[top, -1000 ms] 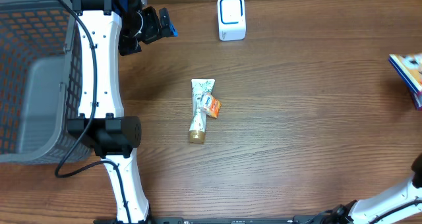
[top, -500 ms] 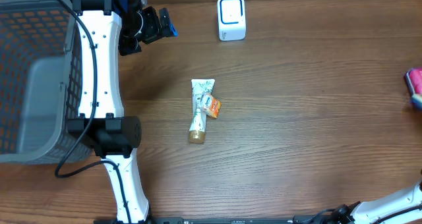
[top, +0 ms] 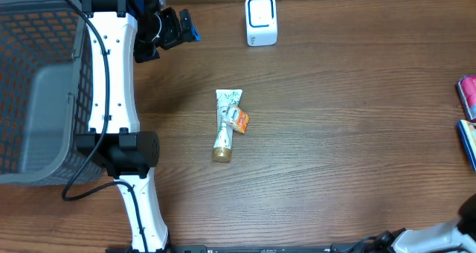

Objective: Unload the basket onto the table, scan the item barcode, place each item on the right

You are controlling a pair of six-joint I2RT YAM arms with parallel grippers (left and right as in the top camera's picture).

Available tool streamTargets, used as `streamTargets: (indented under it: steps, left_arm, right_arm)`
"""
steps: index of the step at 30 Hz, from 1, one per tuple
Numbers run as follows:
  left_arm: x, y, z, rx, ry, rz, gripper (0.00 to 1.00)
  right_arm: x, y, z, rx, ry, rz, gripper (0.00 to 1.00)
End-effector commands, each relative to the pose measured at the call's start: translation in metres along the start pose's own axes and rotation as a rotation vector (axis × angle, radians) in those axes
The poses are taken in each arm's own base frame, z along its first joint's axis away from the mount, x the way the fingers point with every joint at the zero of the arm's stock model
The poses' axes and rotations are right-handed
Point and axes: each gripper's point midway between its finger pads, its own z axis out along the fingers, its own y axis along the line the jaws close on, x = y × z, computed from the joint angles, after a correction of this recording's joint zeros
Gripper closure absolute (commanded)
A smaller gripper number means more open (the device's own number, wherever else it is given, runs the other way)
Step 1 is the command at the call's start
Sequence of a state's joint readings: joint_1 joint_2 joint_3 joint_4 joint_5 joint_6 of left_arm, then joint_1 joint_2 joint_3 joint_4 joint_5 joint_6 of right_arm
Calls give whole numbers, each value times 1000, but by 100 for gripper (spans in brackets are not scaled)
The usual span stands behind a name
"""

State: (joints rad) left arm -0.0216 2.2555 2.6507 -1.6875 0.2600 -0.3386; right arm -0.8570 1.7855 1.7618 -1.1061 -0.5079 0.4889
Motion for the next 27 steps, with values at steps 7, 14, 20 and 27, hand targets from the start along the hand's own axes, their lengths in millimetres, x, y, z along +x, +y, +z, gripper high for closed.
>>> streamTargets:
  steps: [7,14,20,27]
  left_arm:
    - [-1,0,-7,-1,-17,-3,0]
    - [-1,0,-7,-1,-17,-3,0]
    - [-1,0,-7,-1,-17,-3,1]
    - [-1,0,-7,-1,-17,-3,0]
  right_arm:
    - [240,107,34,-314,597,-707,13]
    - [419,112,82,-354,884,-888,1]
    - [515,92,116,-107,758,-886,25]
    - [552,83,118,17,414,-975,38]
